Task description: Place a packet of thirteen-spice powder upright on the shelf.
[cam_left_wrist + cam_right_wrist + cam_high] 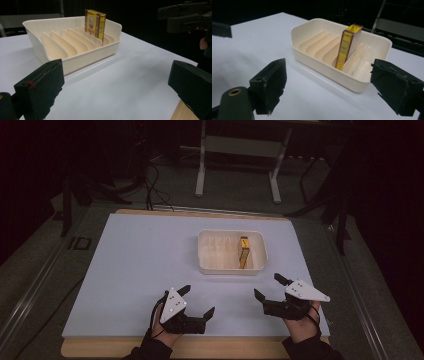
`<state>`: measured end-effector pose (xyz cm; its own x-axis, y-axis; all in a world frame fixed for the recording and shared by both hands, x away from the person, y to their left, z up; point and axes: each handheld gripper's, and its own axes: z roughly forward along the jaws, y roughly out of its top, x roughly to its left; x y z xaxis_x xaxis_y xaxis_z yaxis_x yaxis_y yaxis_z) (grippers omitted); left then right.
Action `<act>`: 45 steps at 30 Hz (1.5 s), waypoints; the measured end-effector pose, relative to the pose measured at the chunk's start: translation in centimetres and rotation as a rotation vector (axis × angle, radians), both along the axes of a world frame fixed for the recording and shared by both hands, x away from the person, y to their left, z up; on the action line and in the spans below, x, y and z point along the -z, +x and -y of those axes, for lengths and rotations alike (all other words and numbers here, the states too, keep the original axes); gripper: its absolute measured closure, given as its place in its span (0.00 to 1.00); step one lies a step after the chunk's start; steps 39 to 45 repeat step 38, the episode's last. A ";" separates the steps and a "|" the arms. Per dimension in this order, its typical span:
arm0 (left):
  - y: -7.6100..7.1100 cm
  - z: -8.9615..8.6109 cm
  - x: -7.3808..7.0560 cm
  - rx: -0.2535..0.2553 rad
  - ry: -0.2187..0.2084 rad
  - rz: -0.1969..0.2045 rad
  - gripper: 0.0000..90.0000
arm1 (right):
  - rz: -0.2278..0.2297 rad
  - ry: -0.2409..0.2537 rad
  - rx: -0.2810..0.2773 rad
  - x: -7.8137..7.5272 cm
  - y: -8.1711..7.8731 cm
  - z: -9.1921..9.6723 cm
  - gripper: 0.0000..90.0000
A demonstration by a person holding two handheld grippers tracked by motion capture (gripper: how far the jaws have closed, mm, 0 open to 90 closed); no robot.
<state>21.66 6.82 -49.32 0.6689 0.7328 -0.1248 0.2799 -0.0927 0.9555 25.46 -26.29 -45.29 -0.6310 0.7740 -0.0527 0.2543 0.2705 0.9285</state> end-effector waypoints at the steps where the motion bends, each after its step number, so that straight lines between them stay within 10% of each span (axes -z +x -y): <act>1: 0.0 0.0 0.0 0.000 0.000 0.000 0.02 | 0.000 0.000 0.000 0.0 0.0 0.0 0.15; 18: -0.1 -0.1 -0.1 0.005 -0.001 0.007 0.01 | -0.058 -0.096 0.017 2.6 -2.1 2.9 0.15; 45: 0.0 -0.1 0.0 0.007 -0.004 0.001 0.01 | -0.065 -0.099 0.062 2.8 -1.6 4.3 0.15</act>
